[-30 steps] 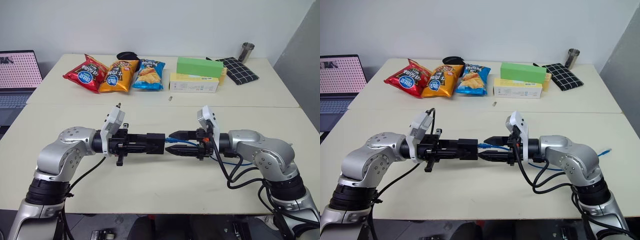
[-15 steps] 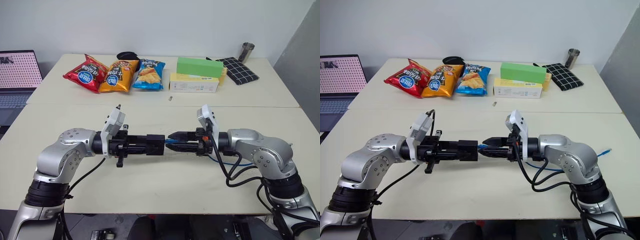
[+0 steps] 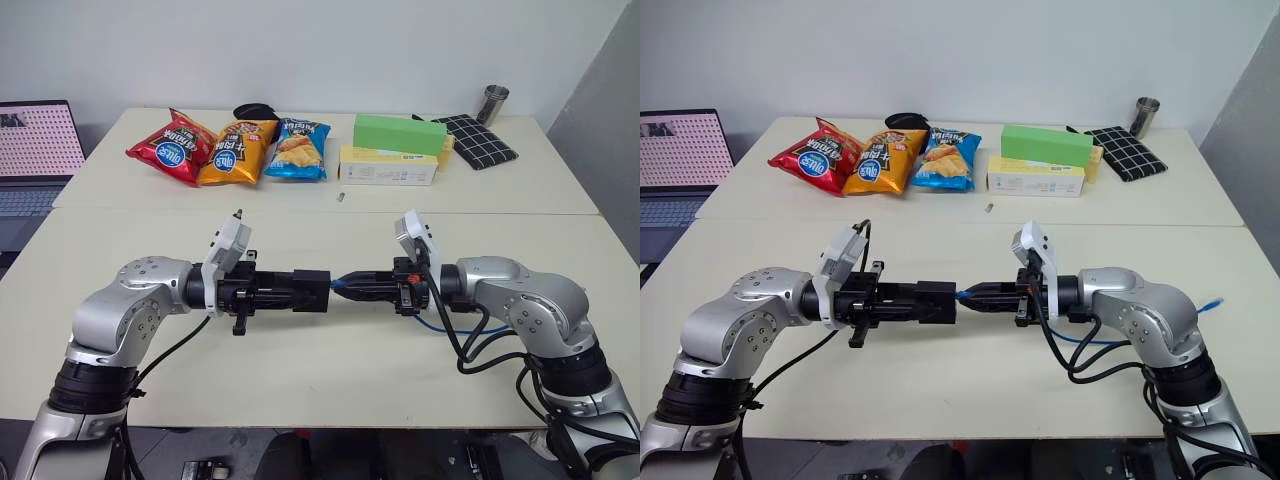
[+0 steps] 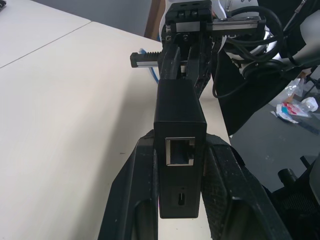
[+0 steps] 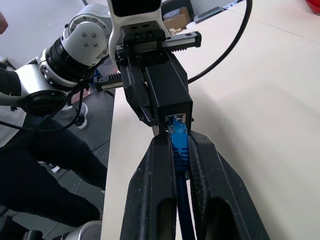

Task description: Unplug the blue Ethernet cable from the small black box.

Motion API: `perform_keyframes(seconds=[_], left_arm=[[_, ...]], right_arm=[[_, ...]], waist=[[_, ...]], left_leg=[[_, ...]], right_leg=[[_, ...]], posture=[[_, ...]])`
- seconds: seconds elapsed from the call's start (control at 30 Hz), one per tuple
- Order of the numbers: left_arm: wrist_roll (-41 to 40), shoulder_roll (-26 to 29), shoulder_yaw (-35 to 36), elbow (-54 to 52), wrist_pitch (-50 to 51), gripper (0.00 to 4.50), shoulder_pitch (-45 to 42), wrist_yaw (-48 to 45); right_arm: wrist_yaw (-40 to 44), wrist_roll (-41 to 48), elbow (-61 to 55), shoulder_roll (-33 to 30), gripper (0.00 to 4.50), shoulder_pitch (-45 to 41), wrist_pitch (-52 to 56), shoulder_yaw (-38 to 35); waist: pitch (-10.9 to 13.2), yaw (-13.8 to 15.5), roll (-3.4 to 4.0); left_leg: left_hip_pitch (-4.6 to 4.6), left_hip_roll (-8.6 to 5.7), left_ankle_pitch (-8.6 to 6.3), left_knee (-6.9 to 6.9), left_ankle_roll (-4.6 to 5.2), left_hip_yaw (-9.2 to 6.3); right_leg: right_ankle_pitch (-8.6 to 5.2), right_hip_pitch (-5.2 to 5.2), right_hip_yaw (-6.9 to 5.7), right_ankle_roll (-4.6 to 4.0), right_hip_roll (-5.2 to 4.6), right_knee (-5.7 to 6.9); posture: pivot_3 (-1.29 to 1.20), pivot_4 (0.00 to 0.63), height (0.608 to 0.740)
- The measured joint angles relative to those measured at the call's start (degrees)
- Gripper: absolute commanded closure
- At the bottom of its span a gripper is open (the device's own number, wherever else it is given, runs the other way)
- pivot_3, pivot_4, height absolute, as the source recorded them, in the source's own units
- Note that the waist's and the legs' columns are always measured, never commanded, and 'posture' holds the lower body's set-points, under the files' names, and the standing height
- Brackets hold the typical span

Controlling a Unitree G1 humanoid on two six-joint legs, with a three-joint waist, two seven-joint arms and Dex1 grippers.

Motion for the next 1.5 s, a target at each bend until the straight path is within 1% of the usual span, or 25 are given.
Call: perform_keyframes(seconds=[0.17, 0.23, 0.4, 0.53, 0.63, 0.67, 0.8, 0.87, 0.9, 0.93, 0.97, 1.0, 1.07, 1.2, 1.23, 1.27, 1.3, 1.33, 1.4, 1.5], left_arm=[[0.5, 0.0, -0.2, -0.3, -1.2, 3.71, 0.7, -1.0], [0.9, 0.1, -0.4, -0.1, -1.7, 3.71, 1.1, -1.4], [2.0, 1.8, 0.2, 1.9, -2.4, 3.71, 2.5, -1.0], [2.0, 1.8, 1.0, 1.9, -2.4, 3.71, 2.8, 0.2], [2.0, 1.8, 1.8, 1.8, -2.3, 3.71, 3.1, 1.6], [2.0, 1.7, 2.1, 1.7, -2.2, 3.71, 3.6, 2.3], [2.2, 1.5, 2.4, 1.6, -2.3, 3.71, 4.2, 4.4], [2.7, 1.1, 2.4, 1.6, -2.6, 3.71, 4.1, 5.4], [2.9, 1.0, 2.4, 1.6, -2.7, 3.71, 4.1, 5.7], [3.4, 0.6, 2.4, 1.8, -2.8, 3.71, 3.9, 6.6], [4.1, -0.1, 2.3, 2.4, -3.0, 3.71, 3.2, 7.7], [4.7, -0.8, 2.2, 3.2, -3.2, 3.71, 2.3, 8.6], [6.2, -1.3, 2.2, 4.6, -4.0, 3.71, 1.0, 10.4], [8.9, -3.5, 2.1, 7.3, -5.4, 3.71, 0.2, 13.6], [9.6, -4.1, 2.1, 7.8, -6.1, 3.71, 0.2, 14.6], [10.1, -4.5, 2.1, 8.1, -6.5, 3.71, 0.2, 15.3], [10.7, -4.9, 2.1, 8.5, -7.1, 3.71, 0.1, 16.4], [11.4, -5.5, 2.2, 8.9, -7.9, 3.71, 0.0, 17.4], [13.6, -6.9, 2.7, 11.1, -10.2, 3.72, -0.3, 21.1], [16.8, -9.4, 3.7, 14.8, -14.0, 3.72, -0.8, 26.9]], right_arm=[[1.5, 0.6, 0.1, -0.8, 4.43, -0.2, 0.9, 0.3], [2.2, 1.1, 0.1, -2.1, 4.43, -0.1, 1.6, 0.1], [2.6, 1.3, 0.6, -6.0, 4.43, 2.7, 2.5, -3.3], [1.7, 0.0, 1.7, -6.5, 4.43, 4.5, 1.0, -4.4], [-3.6, -8.9, 8.5, -6.4, 4.43, 4.5, -6.7, -4.9], [-6.9, -14.2, 12.9, -6.5, 4.43, 4.3, -10.9, -4.7], [-17.1, -28.8, 26.1, -6.3, 4.43, 3.1, -21.7, -3.3], [-21.9, -33.3, 31.7, -5.3, 3.73, 1.4, -25.0, -3.4], [-23.0, -34.5, 33.3, -5.0, 3.67, 0.9, -26.0, -3.4], [-24.5, -36.1, 35.7, -4.7, 3.33, 0.2, -27.5, -3.5], [-25.5, -37.3, 37.9, -4.1, 3.11, -0.6, -28.7, -3.8], [-26.1, -37.8, 39.3, -3.7, 2.96, -1.2, -29.4, -4.0], [-26.5, -38.8, 41.0, -3.1, 2.5, -2.2, -30.4, -4.3], [-25.1, -39.0, 41.3, -2.9, 1.41, -2.6, -30.4, -5.4], [-24.4, -38.9, 40.6, -3.2, 1.21, -2.4, -30.4, -5.6], [-23.8, -38.9, 40.0, -3.5, 1.11, -2.3, -30.4, -5.7], [-22.9, -38.8, 38.7, -4.0, 0.87, -2.0, -30.3, -6.0], [-21.4, -38.0, 36.9, -4.6, 0.77, -1.4, -30.0, -6.4], [-14.4, -33.7, 28.3, -6.8, 0.26, 0.9, -27.5, -6.7], [-5.2, -25.3, 15.0, -9.7, 0.26, 4.1, -22.0, -7.1]], waist=[[0.0, 0.0, 0.0], [0.0, 0.0, 0.0], [0.0, 0.1, 0.01], [0.0, 0.1, 0.0], [0.0, 0.1, 0.0], [0.0, 0.1, 0.0], [0.0, 0.0, 0.01], [0.0, 0.0, 0.05], [0.0, 0.0, 0.04], [0.0, 0.0, 0.06], [0.0, 0.0, 0.06], [0.0, 0.0, 0.06], [0.0, 0.0, 0.07], [0.0, 0.0, 0.06], [0.0, 0.0, 0.07], [0.0, 0.0, 0.07], [0.0, 0.1, 0.07], [0.0, 0.1, 0.07], [0.0, 0.2, 0.07], [0.1, 0.2, 0.09]], left_leg=[[0.0, 0.0, 0.0, 0.0, 0.0, -0.01], [0.0, 0.0, 0.0, 0.0, 0.0, 0.0], [-0.01, 0.0, -0.1, -0.01, 0.18, -0.01], [-0.01, 0.0, -0.11, 0.0, 0.19, 0.0], [0.0, -0.02, -0.1, 0.01, 0.18, 0.04], [0.0, -0.02, -0.09, 0.01, 0.16, 0.08], [-0.03, 0.0, 0.0, -0.02, -0.01, 0.16], [-0.02, 0.0, 0.01, -0.02, -0.01, 0.21], [-0.01, 0.01, 0.01, -0.02, -0.01, 0.21], [-0.01, 0.02, 0.01, -0.03, -0.01, 0.21], [0.0, 0.02, 0.01, -0.02, -0.01, 0.21], [-0.01, 0.01, 0.01, -0.02, -0.02, 0.21], [-0.02, 0.0, 0.01, -0.02, -0.02, 0.24], [-0.03, 0.02, 0.01, -0.02, -0.02, 0.23], [-0.03, 0.01, 0.01, -0.02, -0.02, 0.23], [-0.03, 0.01, 0.01, -0.02, -0.02, 0.23], [-0.03, 0.02, 0.01, -0.01, -0.02, 0.22], [-0.03, 0.01, 0.01, -0.02, -0.02, 0.22], [-0.04, 0.03, 0.01, -0.02, -0.02, 0.19], [-0.03, 0.04, 0.0, -0.03, -0.01, 0.17]], right_leg=[[0.0, 0.0, -0.01, 0.0, 0.0, -0.01], [0.0, 0.01, 0.0, 0.0, 0.0, -0.02], [0.0, 0.01, -0.01, 0.0, 0.0, -0.03], [0.0, 0.01, 0.0, 0.0, 0.0, -0.03], [0.0, 0.02, 0.04, 0.0, 0.0, -0.04], [0.0, 0.01, 0.07, 0.0, -0.01, -0.03], [0.0, -0.06, 0.12, 0.0, 0.0, -0.02], [0.0, -0.08, 0.17, 0.0, 0.0, 0.0], [0.0, -0.08, 0.15, 0.0, 0.01, 0.02], [0.0, -0.1, 0.15, 0.0, 0.02, 0.02], [0.0, -0.09, 0.15, 0.0, 0.02, 0.04], [0.0, -0.09, 0.15, 0.0, 0.02, 0.03], [0.0, -0.08, 0.18, 0.0, 0.02, 0.02], [0.0, -0.09, 0.16, 0.0, 0.01, 0.01], [0.0, -0.09, 0.16, 0.0, 0.01, 0.01], [0.0, -0.09, 0.17, 0.0, 0.01, 0.01], [0.0, -0.08, 0.16, 0.0, 0.01, 0.01], [0.0, -0.09, 0.16, 0.0, 0.01, 0.01], [0.0, -0.08, 0.12, 0.0, 0.01, 0.0], [0.0, -0.07, 0.12, 0.0, 0.01, 0.02]], posture=[[0.0, 0.15, 0.74], [0.0, 0.15, 0.74], [0.0, 0.15, 0.74], [0.0, 0.15, 0.74], [0.0, 0.15, 0.74], [0.0, 0.15, 0.74], [0.0, 0.15, 0.74], [0.0, 0.15, 0.74], [0.0, 0.15, 0.74], [0.0, 0.15, 0.74], [0.0, 0.15, 0.74], [0.0, 0.15, 0.74], [0.0, 0.15, 0.74], [0.0, 0.15, 0.74], [0.0, 0.15, 0.74], [0.0, 0.15, 0.74], [0.0, 0.15, 0.74], [0.0, 0.15, 0.74], [0.0, 0.15, 0.74], [0.0, 0.15, 0.74]])
